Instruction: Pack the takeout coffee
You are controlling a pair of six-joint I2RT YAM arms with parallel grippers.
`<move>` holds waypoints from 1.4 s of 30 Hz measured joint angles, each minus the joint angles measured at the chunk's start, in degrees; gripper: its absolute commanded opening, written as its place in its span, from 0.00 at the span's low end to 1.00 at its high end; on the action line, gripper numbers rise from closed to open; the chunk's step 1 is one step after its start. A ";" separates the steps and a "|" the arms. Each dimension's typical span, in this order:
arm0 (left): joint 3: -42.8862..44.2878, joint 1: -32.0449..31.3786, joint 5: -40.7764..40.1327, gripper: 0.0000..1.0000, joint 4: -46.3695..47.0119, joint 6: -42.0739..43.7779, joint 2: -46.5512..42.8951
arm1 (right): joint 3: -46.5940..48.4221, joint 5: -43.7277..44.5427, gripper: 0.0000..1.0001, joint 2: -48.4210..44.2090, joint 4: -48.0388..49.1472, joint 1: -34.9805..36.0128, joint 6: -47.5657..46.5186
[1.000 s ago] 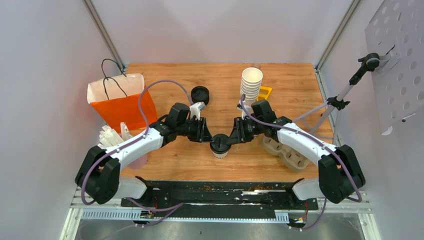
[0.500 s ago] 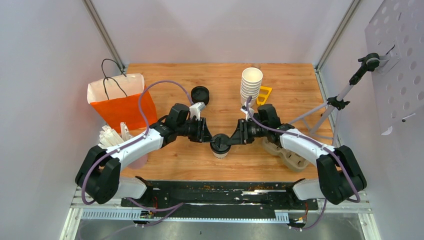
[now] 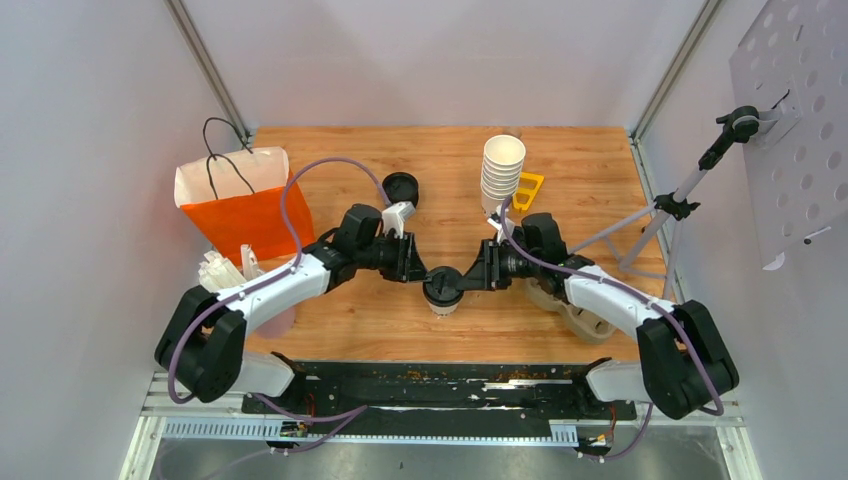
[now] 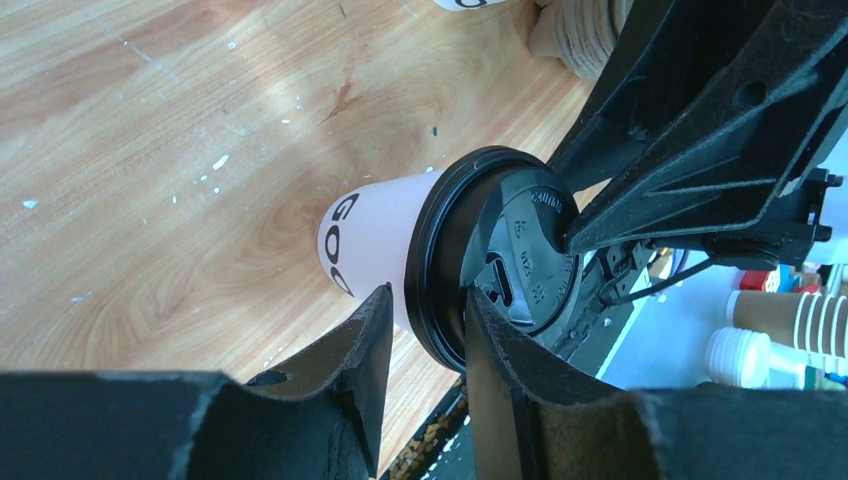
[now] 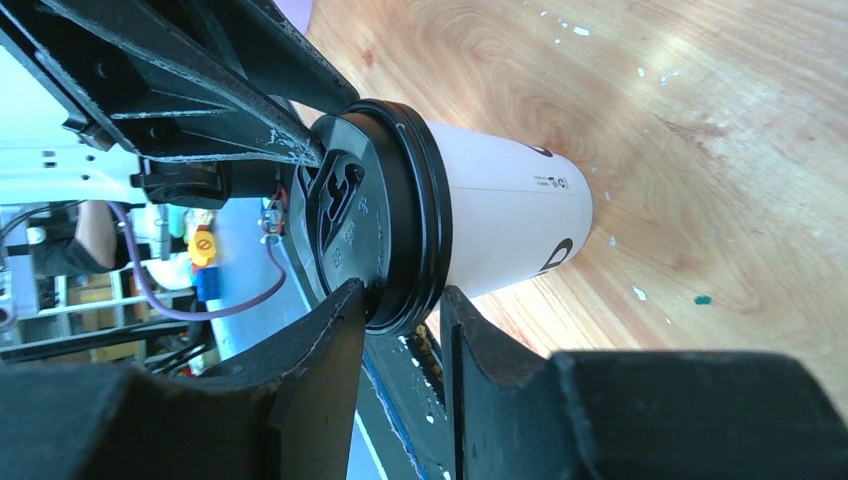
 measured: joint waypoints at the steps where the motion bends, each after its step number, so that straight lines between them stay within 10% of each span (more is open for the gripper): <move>1: 0.72 0.00 0.04 0.41 -0.48 0.39 0.55 | 0.68 0.79 0.38 -0.55 -1.84 0.00 -0.31; 18: 9.90 -0.17 -2.84 0.62 -12.28 5.77 3.63 | 16.96 8.52 0.43 0.20 -26.21 -0.61 -11.91; 42: 5.66 -0.15 1.14 0.43 -6.40 3.93 3.74 | 16.02 -0.02 0.28 8.11 -22.80 -1.75 -14.45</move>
